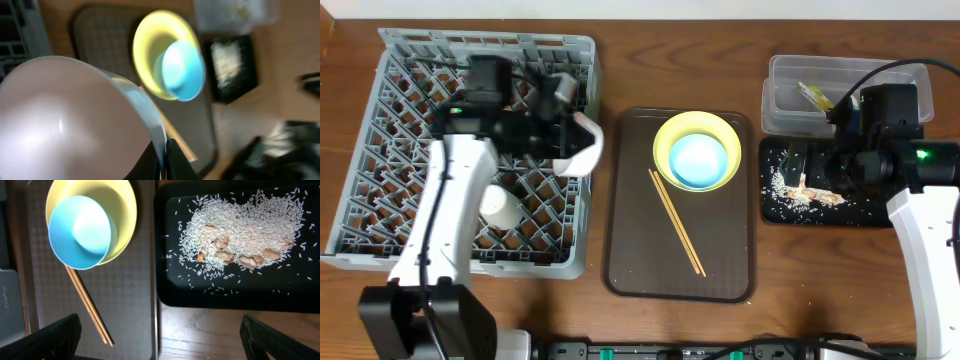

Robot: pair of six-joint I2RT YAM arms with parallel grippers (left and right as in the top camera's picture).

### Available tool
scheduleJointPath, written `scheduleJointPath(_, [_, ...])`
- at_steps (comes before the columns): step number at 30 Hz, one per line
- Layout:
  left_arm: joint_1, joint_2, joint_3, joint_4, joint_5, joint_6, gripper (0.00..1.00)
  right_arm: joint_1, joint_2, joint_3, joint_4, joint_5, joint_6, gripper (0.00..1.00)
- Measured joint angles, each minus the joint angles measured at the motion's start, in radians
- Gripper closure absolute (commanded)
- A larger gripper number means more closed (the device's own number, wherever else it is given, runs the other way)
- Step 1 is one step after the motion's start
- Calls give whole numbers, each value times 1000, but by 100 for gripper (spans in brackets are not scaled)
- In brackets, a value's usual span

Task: Sort waste into correct bins and load items into the dishwasher
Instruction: 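Carry the pink-white cup to the dish rack and set it down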

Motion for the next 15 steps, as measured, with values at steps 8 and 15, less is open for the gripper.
scheduleJointPath(8, [195,34,0,0,221,3,93,0,0,0,-2,0,0,1])
scheduleJointPath(15, [265,148,0,-1,319,3,92,0,0,0,-4,0,0,1])
